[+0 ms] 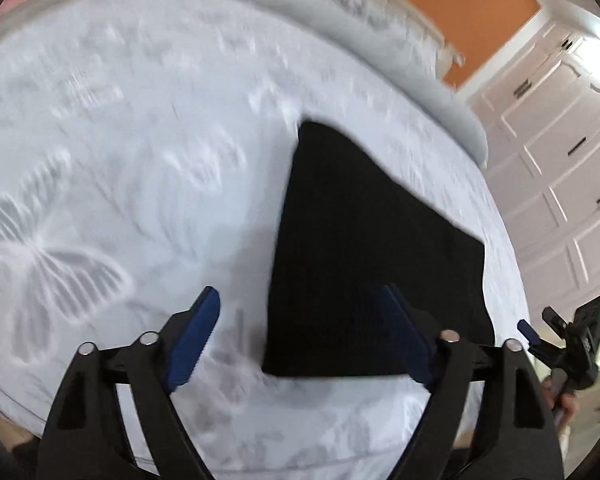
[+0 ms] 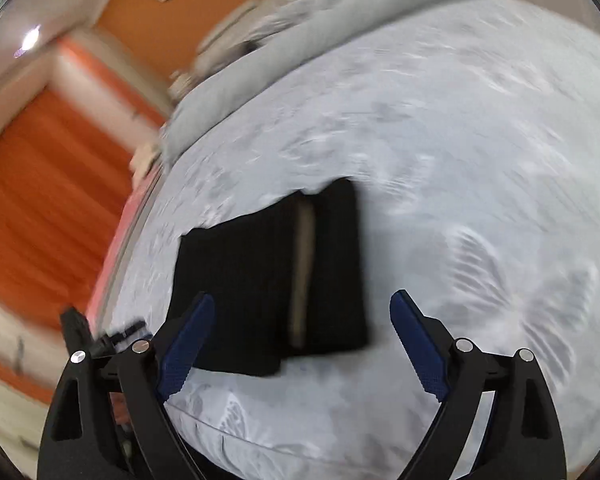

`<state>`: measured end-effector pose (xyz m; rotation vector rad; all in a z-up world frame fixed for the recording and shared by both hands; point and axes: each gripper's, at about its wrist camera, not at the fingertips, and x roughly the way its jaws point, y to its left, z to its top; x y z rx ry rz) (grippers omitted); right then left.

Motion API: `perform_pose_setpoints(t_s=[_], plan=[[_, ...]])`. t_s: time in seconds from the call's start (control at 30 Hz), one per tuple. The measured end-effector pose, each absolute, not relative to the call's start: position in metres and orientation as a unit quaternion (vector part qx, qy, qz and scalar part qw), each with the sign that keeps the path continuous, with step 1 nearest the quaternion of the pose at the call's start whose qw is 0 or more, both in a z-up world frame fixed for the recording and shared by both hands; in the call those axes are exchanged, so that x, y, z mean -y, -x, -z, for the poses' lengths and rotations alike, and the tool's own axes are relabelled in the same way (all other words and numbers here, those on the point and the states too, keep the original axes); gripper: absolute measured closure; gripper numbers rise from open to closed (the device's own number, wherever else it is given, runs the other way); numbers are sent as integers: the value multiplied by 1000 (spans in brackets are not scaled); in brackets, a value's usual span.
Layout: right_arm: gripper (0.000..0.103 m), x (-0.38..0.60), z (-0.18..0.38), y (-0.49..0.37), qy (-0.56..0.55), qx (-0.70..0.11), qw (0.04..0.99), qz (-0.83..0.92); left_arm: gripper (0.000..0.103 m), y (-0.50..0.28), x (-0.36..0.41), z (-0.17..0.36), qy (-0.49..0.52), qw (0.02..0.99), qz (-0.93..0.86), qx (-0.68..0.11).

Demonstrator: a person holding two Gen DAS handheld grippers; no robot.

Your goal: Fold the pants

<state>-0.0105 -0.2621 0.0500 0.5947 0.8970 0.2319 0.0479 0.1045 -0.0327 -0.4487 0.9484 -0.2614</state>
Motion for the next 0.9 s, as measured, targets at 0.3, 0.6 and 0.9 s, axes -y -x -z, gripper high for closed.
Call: perform_pose_setpoints(t_s=[0.3,0.6,0.9], plan=[[78,184,5,-49,-156,-542,821,-91,22,-52,-101,23,205,877,99,-424],[79,223,-22,-42,-177,-512,839,-55,12,-54,-68,18,132,904,105,-393],[16,246,-9,-18,-197,-509,838,-20,8,-77,-59,68,218,822,144,-506]])
